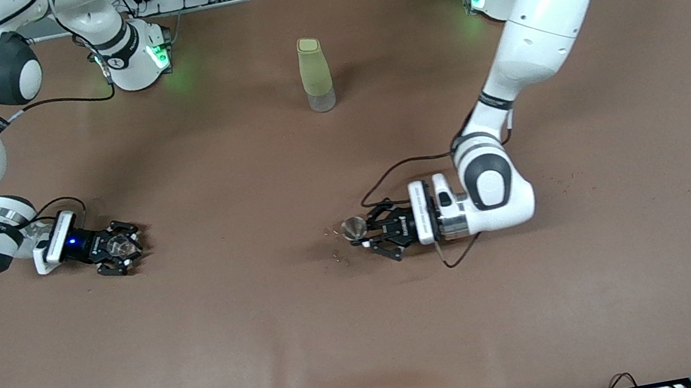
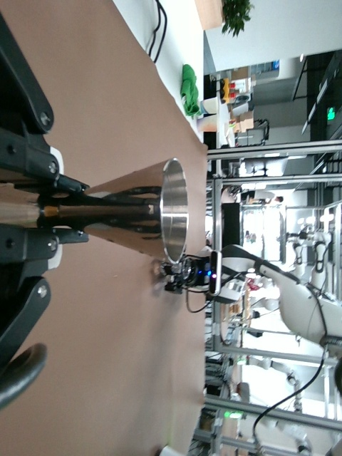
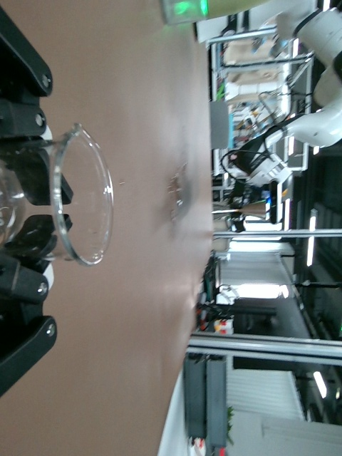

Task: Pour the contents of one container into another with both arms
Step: 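Lift the jigger with the left gripper while the right gripper lifts the beaker, then bring the beaker with the right gripper above the jigger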

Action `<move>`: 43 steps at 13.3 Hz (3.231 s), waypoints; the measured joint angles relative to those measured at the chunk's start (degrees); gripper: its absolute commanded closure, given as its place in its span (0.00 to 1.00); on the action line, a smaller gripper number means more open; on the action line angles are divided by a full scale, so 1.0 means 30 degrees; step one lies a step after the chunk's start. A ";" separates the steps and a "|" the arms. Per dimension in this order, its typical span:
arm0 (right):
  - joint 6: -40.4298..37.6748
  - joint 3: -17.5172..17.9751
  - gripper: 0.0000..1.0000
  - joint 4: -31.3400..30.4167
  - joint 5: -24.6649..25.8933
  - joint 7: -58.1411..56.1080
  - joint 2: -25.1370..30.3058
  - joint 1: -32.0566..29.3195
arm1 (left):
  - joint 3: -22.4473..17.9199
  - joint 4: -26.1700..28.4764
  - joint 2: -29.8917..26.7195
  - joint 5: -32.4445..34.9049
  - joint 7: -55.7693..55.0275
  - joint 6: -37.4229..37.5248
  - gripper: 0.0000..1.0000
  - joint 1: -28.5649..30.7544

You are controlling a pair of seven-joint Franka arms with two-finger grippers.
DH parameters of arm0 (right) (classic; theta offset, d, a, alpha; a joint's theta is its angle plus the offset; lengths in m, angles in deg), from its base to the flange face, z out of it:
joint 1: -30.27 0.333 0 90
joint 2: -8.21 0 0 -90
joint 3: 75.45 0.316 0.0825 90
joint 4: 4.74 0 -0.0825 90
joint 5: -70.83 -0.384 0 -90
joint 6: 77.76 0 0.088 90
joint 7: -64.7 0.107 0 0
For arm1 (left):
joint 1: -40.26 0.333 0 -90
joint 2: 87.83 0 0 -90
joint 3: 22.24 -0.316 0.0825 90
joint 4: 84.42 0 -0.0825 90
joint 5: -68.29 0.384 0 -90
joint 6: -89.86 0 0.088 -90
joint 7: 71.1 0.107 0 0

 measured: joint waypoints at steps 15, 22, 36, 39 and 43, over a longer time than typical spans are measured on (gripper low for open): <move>-0.0173 -0.0358 1.00 -0.0066 -0.0077 0.8849 0.8852 0.4185 | -0.0335 -0.1173 0.0011 -0.2256 -0.0047 -0.2986 1.00 -0.2019; 0.2410 -0.0458 1.00 -0.1345 0.0165 1.1655 1.1643 0.6410 | -0.0402 -0.1309 0.0011 -0.2312 0.0173 -0.2986 1.00 -0.1934; 0.7704 -0.0356 1.00 -0.1126 -0.7069 1.2134 1.0113 1.4206 | -0.0285 -0.1178 0.0282 -0.4441 0.2469 -0.1970 1.00 -0.1969; 0.7837 -0.0283 1.00 -0.0512 -0.8336 1.2145 0.8959 1.5152 | -0.0273 -0.1113 0.0292 -0.4442 0.2470 -0.1952 1.00 -0.1992; 0.8583 -0.0192 1.00 0.0408 -0.9268 1.2199 0.7952 1.5762 | -0.0216 -0.0958 0.0312 -0.4442 0.2470 -0.1773 1.00 -0.2037</move>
